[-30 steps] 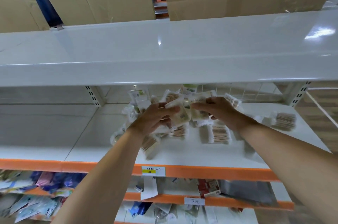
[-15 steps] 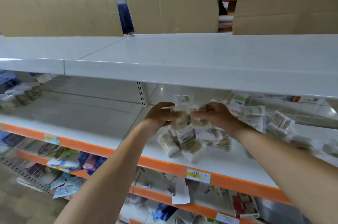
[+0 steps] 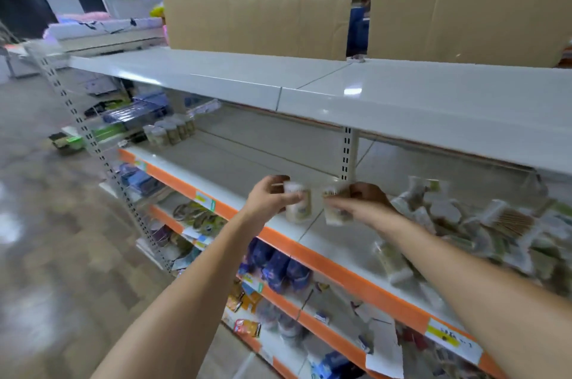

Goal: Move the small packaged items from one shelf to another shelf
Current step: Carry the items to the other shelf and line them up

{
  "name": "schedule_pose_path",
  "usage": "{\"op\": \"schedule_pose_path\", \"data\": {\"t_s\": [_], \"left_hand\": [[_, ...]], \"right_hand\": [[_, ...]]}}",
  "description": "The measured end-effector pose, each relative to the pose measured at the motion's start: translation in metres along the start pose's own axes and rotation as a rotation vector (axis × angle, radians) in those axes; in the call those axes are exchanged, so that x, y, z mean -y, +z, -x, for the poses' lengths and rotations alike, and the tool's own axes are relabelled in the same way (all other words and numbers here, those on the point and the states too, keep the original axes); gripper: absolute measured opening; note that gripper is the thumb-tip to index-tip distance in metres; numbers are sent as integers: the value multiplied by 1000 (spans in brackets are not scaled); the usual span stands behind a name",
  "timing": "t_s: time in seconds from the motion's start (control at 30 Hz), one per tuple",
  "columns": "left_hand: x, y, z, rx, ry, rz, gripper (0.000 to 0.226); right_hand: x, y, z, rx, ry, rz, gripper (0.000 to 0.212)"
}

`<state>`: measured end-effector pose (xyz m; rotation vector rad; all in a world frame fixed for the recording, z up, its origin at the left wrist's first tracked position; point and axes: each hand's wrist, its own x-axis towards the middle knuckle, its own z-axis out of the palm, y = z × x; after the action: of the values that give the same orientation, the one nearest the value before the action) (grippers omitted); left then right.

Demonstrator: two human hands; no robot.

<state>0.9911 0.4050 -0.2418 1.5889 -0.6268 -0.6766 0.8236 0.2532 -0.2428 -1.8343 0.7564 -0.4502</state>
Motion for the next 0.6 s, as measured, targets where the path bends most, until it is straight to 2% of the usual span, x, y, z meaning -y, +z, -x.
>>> {"op": "schedule_pose_path", "data": {"t_s": [0.2,0.6], "left_hand": [[12,-67,21,-134,-19,-54,60],[40,-171,30,-346,-40,-76,59]], "right_hand": [[17,69,-28,127,-33,59,44],[48,186,-65,302,-73,32,35]]}}
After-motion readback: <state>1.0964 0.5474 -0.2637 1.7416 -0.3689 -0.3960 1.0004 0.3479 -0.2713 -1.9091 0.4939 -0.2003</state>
